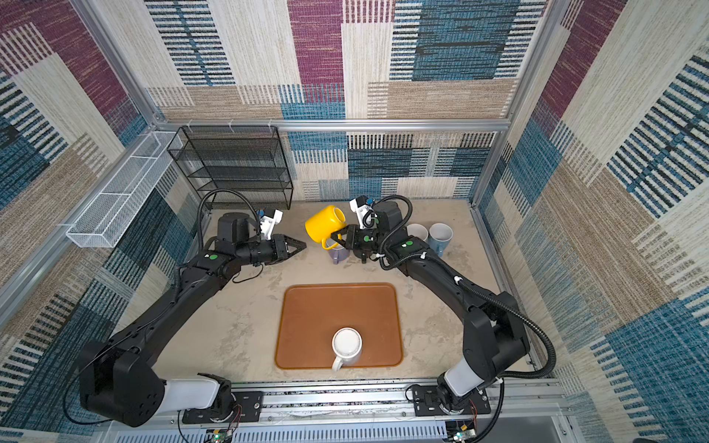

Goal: Turn the mug right side up
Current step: 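Tilt the yellow mug toward the left gripper while the left gripper reaches to meet it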

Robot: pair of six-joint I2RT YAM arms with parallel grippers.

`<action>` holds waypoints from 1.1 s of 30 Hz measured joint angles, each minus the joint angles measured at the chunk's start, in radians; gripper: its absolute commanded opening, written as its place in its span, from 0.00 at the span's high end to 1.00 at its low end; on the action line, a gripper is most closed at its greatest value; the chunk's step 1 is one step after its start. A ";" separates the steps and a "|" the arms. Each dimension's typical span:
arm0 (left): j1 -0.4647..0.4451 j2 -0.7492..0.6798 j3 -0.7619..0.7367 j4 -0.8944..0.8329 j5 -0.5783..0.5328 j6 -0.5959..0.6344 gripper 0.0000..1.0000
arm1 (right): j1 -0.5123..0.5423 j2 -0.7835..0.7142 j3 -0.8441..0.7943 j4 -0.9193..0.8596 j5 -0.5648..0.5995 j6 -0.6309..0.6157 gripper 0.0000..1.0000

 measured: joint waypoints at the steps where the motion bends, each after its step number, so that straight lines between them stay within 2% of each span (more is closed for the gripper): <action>1: 0.000 -0.003 -0.010 0.022 0.002 -0.015 0.74 | 0.000 0.006 0.004 0.018 -0.011 0.011 1.00; 12: 0.002 0.001 -0.116 0.303 0.053 -0.177 0.74 | 0.000 0.062 0.011 0.188 -0.118 0.086 1.00; 21: 0.002 0.020 -0.164 0.518 0.077 -0.257 0.75 | 0.010 0.100 0.042 0.258 -0.183 0.136 1.00; 29: 0.002 0.029 -0.190 0.647 0.099 -0.314 0.75 | 0.019 0.121 0.058 0.308 -0.201 0.164 1.00; 33: 0.002 0.027 -0.196 0.673 0.101 -0.324 0.81 | 0.030 0.128 0.042 0.371 -0.200 0.200 1.00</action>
